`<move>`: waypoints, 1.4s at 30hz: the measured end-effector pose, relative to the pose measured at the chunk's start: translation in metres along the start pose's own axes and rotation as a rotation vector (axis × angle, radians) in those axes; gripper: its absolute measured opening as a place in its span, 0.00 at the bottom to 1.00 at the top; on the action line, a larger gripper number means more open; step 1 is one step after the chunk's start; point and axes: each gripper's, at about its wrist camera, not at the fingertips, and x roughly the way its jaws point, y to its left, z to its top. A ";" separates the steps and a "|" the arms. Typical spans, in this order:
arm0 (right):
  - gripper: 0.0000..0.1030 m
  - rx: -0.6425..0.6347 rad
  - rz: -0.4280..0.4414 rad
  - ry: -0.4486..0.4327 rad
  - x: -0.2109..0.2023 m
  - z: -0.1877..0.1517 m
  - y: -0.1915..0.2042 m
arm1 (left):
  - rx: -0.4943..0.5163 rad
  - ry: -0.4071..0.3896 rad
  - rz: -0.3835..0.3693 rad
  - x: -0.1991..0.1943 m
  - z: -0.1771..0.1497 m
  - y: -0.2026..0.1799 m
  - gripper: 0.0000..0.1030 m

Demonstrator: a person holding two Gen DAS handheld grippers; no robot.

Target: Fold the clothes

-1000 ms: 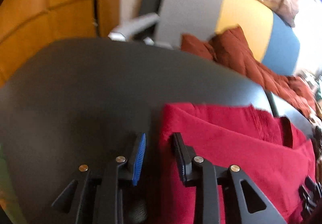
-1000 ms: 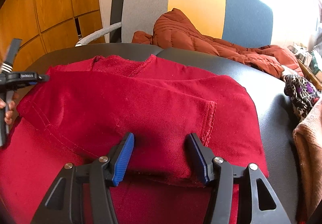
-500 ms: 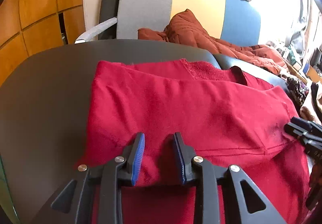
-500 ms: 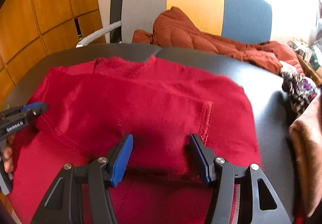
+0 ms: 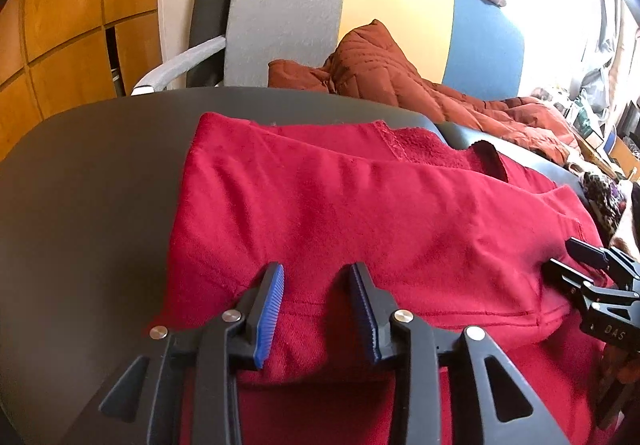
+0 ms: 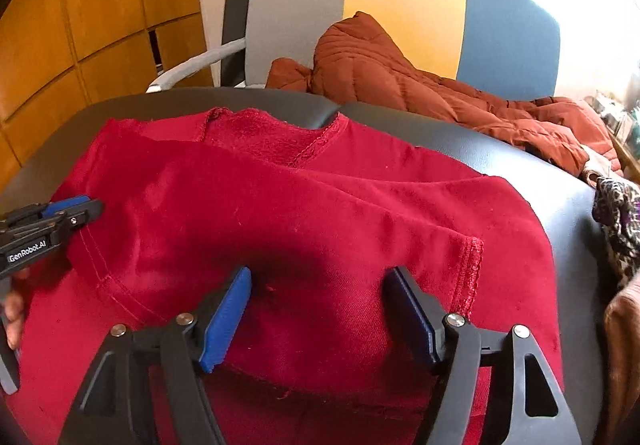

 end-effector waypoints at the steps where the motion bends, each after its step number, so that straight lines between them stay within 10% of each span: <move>1: 0.72 0.009 0.008 -0.002 0.002 0.001 -0.003 | -0.002 -0.002 -0.003 0.001 0.002 0.000 0.35; 9: 0.82 0.016 0.063 -0.009 0.004 0.001 -0.006 | -0.038 -0.060 -0.016 -0.020 0.008 -0.002 0.33; 18: 0.90 -0.012 0.072 0.000 0.007 0.001 -0.003 | 0.217 0.000 -0.110 -0.004 0.003 -0.076 0.34; 42: 0.95 -0.054 0.020 0.025 0.019 0.029 -0.002 | 0.045 0.010 -0.119 -0.004 0.029 -0.047 0.40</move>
